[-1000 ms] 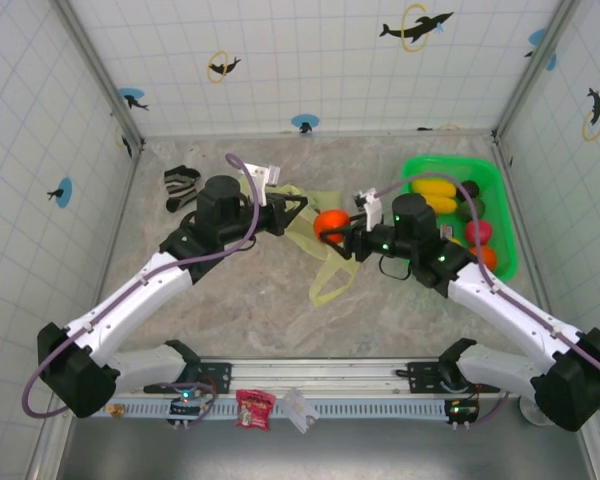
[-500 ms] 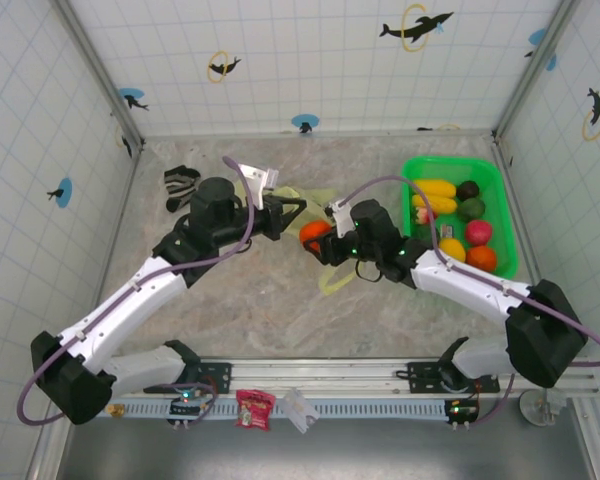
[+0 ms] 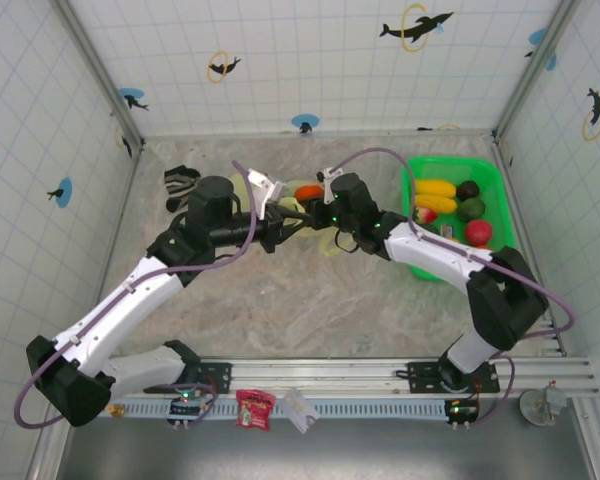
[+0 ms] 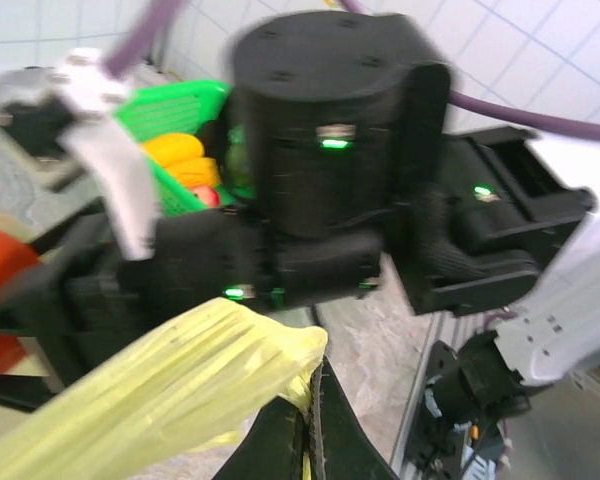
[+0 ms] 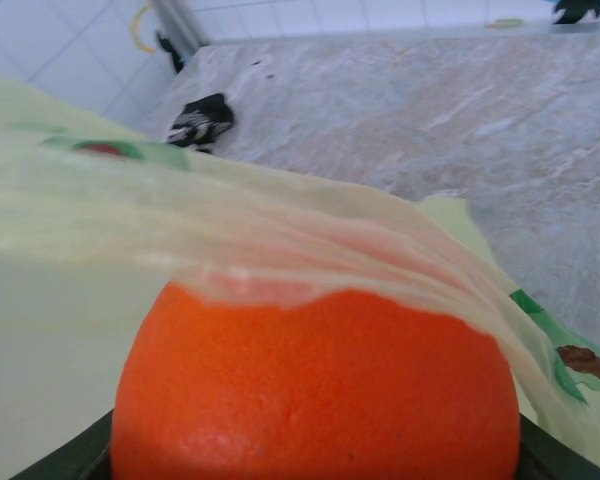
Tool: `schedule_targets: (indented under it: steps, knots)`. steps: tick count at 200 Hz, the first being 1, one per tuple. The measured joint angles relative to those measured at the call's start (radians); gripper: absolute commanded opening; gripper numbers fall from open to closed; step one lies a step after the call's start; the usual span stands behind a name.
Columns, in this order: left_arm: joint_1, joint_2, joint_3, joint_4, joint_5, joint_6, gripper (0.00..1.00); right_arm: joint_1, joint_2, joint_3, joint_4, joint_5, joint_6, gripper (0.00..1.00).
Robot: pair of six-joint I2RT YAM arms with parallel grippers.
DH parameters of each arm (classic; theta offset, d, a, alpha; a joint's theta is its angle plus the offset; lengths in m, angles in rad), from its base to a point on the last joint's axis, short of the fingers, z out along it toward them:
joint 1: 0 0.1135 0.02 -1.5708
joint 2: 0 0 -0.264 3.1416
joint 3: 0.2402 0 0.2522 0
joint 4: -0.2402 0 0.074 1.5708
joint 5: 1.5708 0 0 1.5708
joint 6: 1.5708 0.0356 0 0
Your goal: Place the fake fruits into the plastic bag and tie a complex knot
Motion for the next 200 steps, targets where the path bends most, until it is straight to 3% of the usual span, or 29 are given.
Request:
schedule_targets:
  steps: [42,75,131,200]
  knots:
    - [0.000,0.000,0.000,0.001,0.056,0.035,0.00,0.002,0.150,0.104,-0.120,0.175,0.061,0.88]
    - [0.010,-0.005,-0.011,0.006,0.045,0.042,0.00,0.006,0.143,0.080,-0.130,0.192,0.060,0.91]
    - [0.020,-0.011,-0.072,0.027,-0.008,0.017,0.00,-0.002,0.002,-0.028,-0.060,0.082,0.020,0.83]
    - [0.020,-0.015,-0.087,0.087,-0.076,-0.106,0.00,-0.040,-0.209,-0.159,0.084,-0.219,0.008,0.55]
